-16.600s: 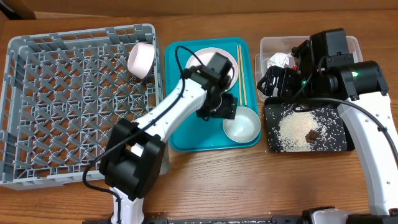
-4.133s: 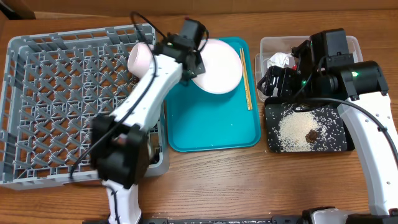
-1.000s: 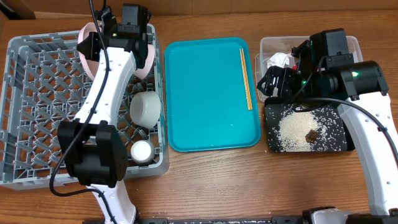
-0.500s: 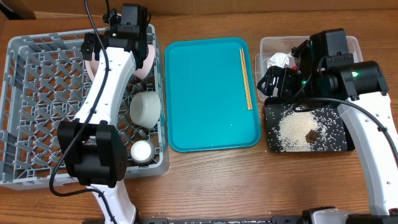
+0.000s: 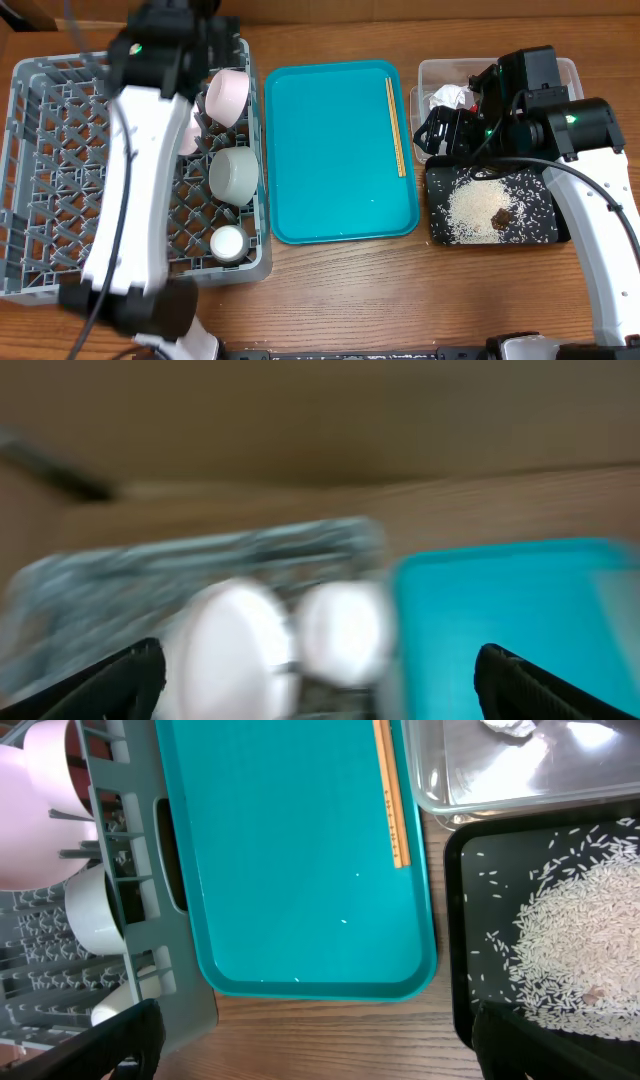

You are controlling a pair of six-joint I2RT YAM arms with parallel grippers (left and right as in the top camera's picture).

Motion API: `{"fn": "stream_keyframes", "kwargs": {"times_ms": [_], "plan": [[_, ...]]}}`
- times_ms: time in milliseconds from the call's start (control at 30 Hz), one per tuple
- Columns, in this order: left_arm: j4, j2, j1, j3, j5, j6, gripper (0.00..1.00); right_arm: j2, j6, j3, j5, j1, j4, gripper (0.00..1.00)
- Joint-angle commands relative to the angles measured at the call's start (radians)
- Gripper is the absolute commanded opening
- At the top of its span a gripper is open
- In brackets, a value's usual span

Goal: Sort waste into correct bins and load items into the dishwasher
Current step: 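Open the left gripper and pull it up off the plate, then swing the left gripper over the chopsticks on the teal tray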

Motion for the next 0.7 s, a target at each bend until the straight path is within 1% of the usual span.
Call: {"fn": "stream_keyframes", "kwargs": {"times_ms": [0, 33, 67, 100, 167, 200, 333, 433, 600, 667], "plan": [[-0.008, -0.024, -0.017, 0.011, 0.570, -0.019, 1.00, -0.006, -0.007, 0.013, 0.004, -0.001, 0.002, 1.00], [-0.005, -0.018, -0.019, 0.006, 0.653, -0.021, 1.00, -0.006, -0.007, 0.013, 0.004, -0.001, 0.002, 1.00], [-0.003, -0.009, -0.021, 0.001, 0.687, -0.034, 1.00, -0.006, -0.007, 0.013, 0.004, -0.001, 0.002, 1.00], [-0.004, 0.005, -0.029, -0.004, 0.675, -0.116, 1.00, -0.006, -0.007, 0.013, 0.004, -0.001, 0.002, 1.00], [-0.018, 0.040, -0.061, -0.009, 0.569, -0.294, 1.00, -0.006, -0.007, 0.013, 0.004, -0.001, 0.002, 1.00], [-0.022, 0.068, -0.089, -0.009, 0.507, -0.353, 1.00, -0.006, -0.007, 0.013, 0.004, -0.001, 0.002, 1.00], [0.000, 0.177, -0.204, -0.009, 0.341, -0.412, 1.00, -0.006, -0.007, 0.013, 0.004, -0.001, 0.002, 1.00], [0.023, 0.249, -0.262, -0.009, 0.250, -0.471, 1.00, -0.006, -0.007, 0.013, 0.004, -0.001, 0.002, 1.00], [0.103, 0.372, -0.304, -0.009, 0.251, -0.525, 1.00, -0.006, -0.007, 0.013, 0.004, -0.001, 0.002, 1.00], [0.141, 0.434, -0.309, -0.009, 0.283, -0.539, 1.00, -0.006, -0.007, 0.013, 0.004, -0.001, 0.002, 1.00]]}}
